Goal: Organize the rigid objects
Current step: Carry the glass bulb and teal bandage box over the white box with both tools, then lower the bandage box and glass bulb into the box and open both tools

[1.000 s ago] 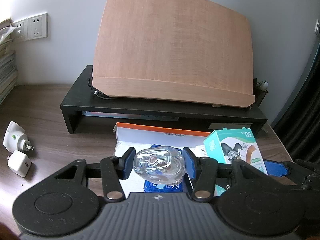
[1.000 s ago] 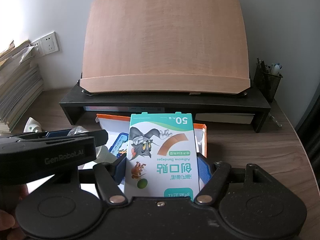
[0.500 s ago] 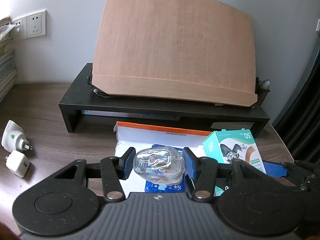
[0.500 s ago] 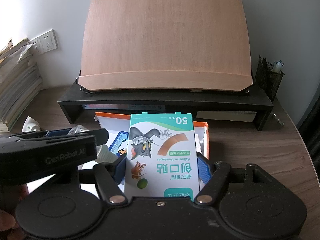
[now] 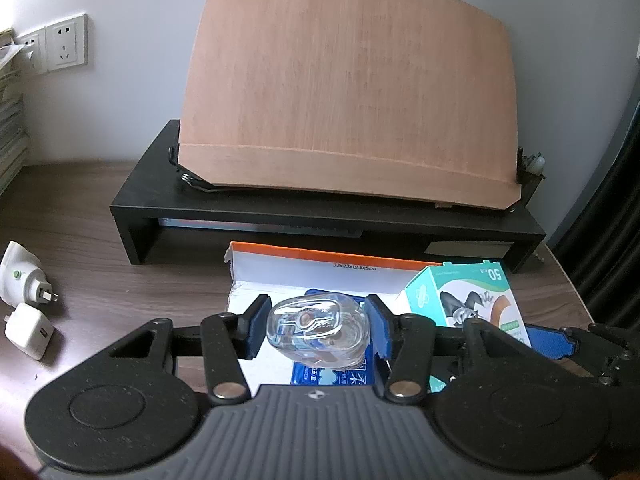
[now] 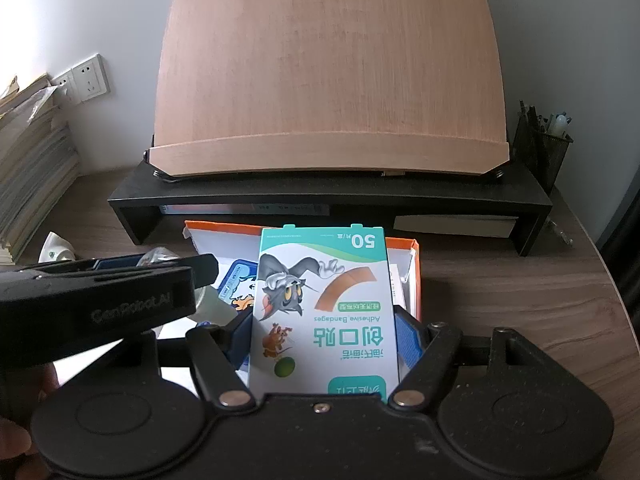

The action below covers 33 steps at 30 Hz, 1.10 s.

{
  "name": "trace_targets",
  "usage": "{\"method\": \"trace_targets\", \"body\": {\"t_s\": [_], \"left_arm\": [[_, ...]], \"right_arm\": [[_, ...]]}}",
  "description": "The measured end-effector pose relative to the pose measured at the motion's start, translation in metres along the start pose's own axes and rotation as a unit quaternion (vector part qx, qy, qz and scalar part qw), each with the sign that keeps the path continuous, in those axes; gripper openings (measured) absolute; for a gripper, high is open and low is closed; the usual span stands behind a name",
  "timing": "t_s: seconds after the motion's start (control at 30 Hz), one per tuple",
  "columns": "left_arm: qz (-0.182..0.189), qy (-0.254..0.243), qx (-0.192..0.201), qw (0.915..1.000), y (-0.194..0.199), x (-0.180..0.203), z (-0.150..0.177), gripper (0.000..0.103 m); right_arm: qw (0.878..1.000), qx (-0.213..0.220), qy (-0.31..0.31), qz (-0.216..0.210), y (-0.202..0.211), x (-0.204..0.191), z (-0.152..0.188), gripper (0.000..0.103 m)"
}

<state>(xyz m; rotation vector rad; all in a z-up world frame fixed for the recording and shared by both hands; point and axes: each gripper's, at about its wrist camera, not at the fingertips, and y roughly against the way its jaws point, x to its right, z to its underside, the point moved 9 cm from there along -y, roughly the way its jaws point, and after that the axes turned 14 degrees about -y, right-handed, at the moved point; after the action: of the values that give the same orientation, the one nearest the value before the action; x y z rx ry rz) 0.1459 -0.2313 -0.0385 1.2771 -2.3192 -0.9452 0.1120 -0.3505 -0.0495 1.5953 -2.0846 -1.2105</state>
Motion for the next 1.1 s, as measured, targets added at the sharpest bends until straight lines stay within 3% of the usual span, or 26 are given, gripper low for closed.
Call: {"method": "trace_targets", "body": {"t_s": [0.57,1.1], "left_arm": [[0.015,-0.015,-0.002,0.9998,-0.008,0.014,-0.006,0.052],[0.015,-0.018,-0.002,0.9997,-0.011,0.019,-0.009,0.052]], "right_arm": [[1.0,-0.004,-0.021,0.019,-0.002,0.017,0.006,0.084],[0.999,-0.004,-0.034,0.011,0.0,0.022,0.008,0.085]]}}
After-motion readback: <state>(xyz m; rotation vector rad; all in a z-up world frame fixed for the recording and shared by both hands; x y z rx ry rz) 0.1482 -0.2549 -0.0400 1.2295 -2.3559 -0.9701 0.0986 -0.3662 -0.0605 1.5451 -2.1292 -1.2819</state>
